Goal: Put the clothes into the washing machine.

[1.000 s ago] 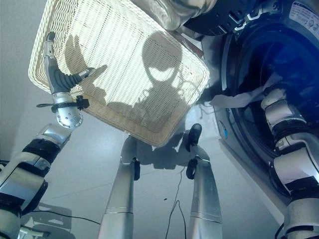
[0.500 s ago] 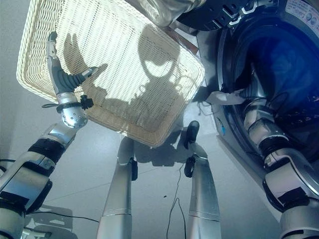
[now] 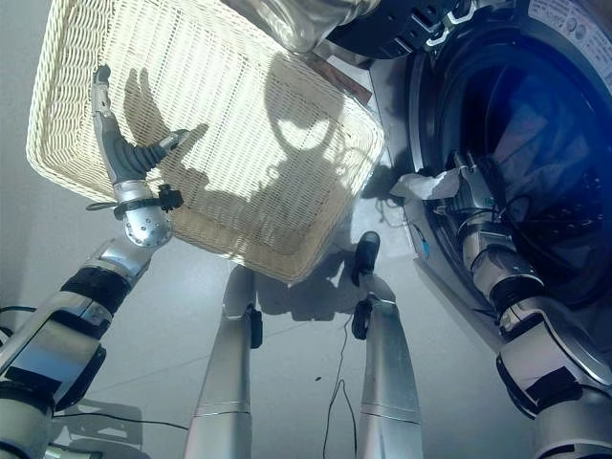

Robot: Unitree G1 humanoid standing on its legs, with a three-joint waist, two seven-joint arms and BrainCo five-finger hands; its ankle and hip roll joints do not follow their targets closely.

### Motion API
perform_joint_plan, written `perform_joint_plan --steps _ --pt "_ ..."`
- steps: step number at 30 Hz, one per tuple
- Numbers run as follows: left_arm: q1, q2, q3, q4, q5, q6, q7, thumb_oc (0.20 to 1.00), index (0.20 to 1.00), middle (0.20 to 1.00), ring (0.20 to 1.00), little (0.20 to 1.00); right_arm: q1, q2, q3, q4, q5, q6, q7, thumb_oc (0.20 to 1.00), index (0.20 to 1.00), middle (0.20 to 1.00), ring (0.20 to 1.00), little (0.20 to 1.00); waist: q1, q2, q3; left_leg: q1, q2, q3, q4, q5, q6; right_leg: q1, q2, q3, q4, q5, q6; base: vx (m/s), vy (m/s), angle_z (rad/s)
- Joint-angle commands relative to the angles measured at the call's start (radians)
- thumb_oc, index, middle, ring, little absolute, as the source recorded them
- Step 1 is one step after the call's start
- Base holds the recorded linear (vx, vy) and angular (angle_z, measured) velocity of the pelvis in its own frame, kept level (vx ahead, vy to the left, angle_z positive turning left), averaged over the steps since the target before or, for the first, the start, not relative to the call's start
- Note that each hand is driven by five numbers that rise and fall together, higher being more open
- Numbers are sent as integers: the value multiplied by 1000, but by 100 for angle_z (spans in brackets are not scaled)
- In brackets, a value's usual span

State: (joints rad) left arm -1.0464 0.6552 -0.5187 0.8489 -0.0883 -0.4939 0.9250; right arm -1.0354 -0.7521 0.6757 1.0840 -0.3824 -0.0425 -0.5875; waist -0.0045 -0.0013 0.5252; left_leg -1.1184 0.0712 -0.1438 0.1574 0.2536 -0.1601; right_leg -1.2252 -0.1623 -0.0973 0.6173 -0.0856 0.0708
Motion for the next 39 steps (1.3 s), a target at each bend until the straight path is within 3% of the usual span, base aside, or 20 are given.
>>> perform_joint_plan --steps 1,9,17,23,27,31,34,37,39 --pt "-67 -42 68 25 62 -23 28 1000 1000 1000 1000 1000 0 23 70 35 -64 62 41 200 200 200 200 200 17 -2 -5 24 -93 88 131 -168 88 101 107 -33 -255 164 44 0 0 0" --pt "-72 -79 74 28 80 -22 35 1000 1000 1000 1000 1000 -64 59 81 69 -115 144 45 200 200 200 200 200 28 15 -5 21 -100 87 128 -161 87 96 105 -32 -258 164 41 1 4 0" --pt "-76 -90 73 29 76 -21 40 1000 1000 1000 1000 1000 -73 79 100 83 -166 162 66 200 200 200 200 200 31 24 -5 17 -102 90 126 -155 88 90 105 -30 -254 164 37 0 0 0" --pt "-71 -91 71 27 75 -23 41 1000 1000 1000 1000 1000 -68 81 92 85 -118 164 31 200 200 200 200 200 31 26 -5 16 -102 91 126 -151 87 89 106 -28 -254 166 36 0 0 0" --pt "-62 -90 75 25 78 -27 43 1000 1000 1000 1000 1000 -60 75 43 87 41 155 -40 200 200 200 200 200 29 25 -5 12 -102 89 130 -153 86 86 109 -24 -252 167 35 0 0 0" --pt "-40 -87 82 16 83 -33 45 1000 1000 1000 1000 1000 -49 62 -63 91 344 115 -136 200 200 200 200 200 28 26 -5 15 -100 87 134 -157 84 88 111 -20 -251 170 36 0 0 0" --pt "-3 -90 100 6 102 -52 52 1000 1000 1000 1000 1000 -44 37 -256 121 624 18 -202 200 200 200 200 200 27 25 -5 18 -101 81 143 -171 83 92 112 -15 -253 171 39 0 0 0" --pt "31 -88 110 -11 121 -58 61 1000 1000 1000 1000 1000 -38 -1 -367 123 834 -55 -242 200 200 200 200 200 26 24 -5 21 -100 75 153 -184 82 97 110 -13 -253 173 43 0 0 0" --pt "58 -82 109 -36 134 -49 75 1000 1000 1000 1000 1000 -73 -58 -452 115 1059 -183 -327 200 200 200 200 200 27 18 -5 24 -100 64 160 -198 82 104 109 -12 -261 178 48 14 -45 1"
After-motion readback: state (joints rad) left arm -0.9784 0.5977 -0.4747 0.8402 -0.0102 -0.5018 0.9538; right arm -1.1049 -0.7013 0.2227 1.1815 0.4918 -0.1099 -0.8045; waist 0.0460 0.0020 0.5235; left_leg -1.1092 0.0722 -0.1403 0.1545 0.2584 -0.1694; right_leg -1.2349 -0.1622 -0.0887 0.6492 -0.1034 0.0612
